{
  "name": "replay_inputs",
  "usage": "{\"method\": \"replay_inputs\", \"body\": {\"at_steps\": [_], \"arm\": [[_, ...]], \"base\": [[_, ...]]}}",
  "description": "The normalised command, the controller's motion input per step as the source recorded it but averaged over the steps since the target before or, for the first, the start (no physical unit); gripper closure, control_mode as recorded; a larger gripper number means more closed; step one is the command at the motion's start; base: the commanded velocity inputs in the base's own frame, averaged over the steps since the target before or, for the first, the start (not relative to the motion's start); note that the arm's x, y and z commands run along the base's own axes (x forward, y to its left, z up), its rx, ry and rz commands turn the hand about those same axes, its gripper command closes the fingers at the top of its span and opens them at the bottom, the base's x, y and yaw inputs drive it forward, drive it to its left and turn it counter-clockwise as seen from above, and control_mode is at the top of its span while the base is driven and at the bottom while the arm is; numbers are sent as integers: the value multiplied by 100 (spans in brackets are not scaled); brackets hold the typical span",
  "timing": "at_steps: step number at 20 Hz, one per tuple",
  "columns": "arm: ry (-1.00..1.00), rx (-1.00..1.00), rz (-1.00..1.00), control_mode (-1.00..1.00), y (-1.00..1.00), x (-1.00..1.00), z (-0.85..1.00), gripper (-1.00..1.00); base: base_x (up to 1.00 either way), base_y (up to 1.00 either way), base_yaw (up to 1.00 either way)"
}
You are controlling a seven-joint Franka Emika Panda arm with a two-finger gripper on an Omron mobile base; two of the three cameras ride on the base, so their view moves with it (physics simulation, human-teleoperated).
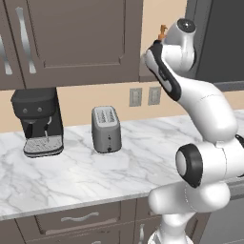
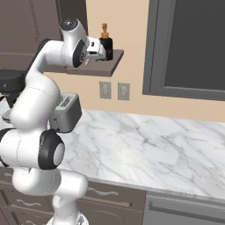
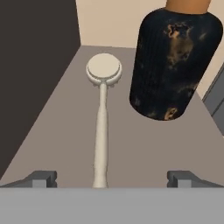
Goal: Locate and retrieve the dish brush and soap dispenser from the cabinet. Place them next to the sink.
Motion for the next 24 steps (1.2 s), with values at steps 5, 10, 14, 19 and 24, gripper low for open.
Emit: {"method": "replay_inputs", "body": {"at_steps": [5, 10, 14, 19, 24], "arm": [[4, -3, 0, -100, 0, 24, -3, -100], [4, 0, -1, -100, 6, 14, -11, -100], [1, 0, 0, -100, 4, 14, -18, -100], [0, 0, 0, -100, 0, 16, -21, -100], [0, 0, 0, -100, 0, 14, -22, -100]], "base": [[0, 0, 0], [0, 0, 0], [0, 0, 0], [0, 0, 0], [0, 0, 0]]}}
